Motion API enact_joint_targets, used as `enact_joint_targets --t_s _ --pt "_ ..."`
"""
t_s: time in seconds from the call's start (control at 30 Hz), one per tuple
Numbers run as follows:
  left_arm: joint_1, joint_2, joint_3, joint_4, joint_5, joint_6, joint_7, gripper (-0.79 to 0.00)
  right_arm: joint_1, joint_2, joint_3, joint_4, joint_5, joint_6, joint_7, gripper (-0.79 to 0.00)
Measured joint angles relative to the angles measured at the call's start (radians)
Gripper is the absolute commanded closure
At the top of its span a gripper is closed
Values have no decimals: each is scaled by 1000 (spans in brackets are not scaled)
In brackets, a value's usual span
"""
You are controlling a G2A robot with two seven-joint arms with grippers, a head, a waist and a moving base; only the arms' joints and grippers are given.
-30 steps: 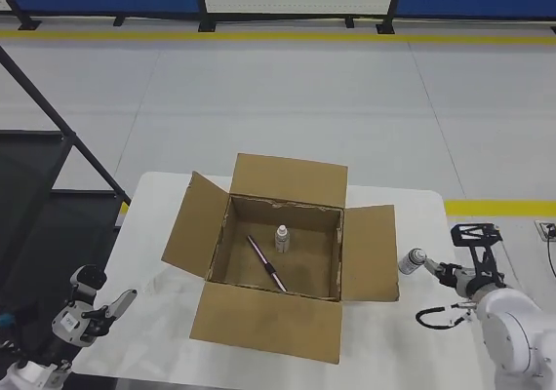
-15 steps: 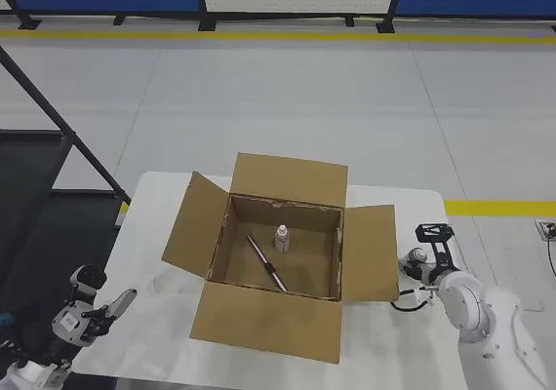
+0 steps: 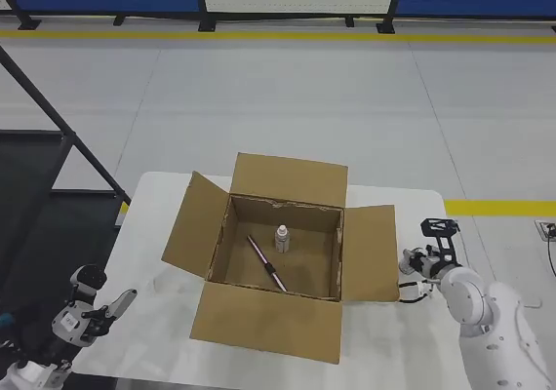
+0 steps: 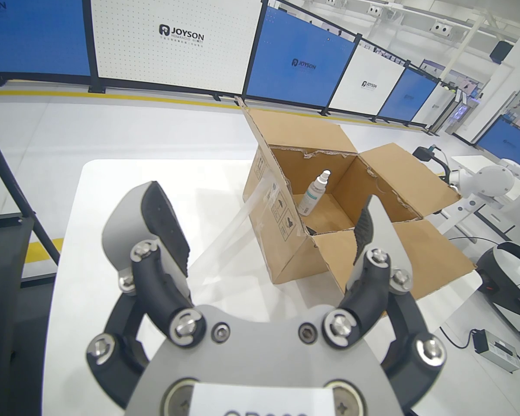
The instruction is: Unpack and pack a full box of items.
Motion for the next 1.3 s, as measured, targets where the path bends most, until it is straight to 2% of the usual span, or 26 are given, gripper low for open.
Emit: enact_joint_targets --t_s 0.17,0.37,0.5,0.6,0.77,0.87,1.0,1.17,1.3 --pt "0 0 0 0 0 0 0 -785 -64 8 56 -161 41 25 -16 0" --pt "0 0 0 0 0 0 0 -785 -166 10 115 -564 59 135 -36 0" --pt "0 0 0 0 0 0 0 -785 -187 11 78 -787 60 120 -23 0" --pt "0 0 0 0 0 0 0 -785 -151 14 -11 -864 29 62 24 0" --pt "0 0 0 0 0 0 0 -785 -11 12 -227 -787 -34 -34 137 0" --pt "0 0 0 0 0 0 0 -785 96 2 -370 -669 -57 -61 199 0" --pt "0 0 0 0 0 0 0 -785 229 -24 -544 -462 -71 -38 265 0" --pt "0 0 0 0 0 0 0 -785 327 -56 -668 -207 -79 22 257 0" --pt "0 0 0 0 0 0 0 -785 365 -75 -708 -53 -42 35 210 0"
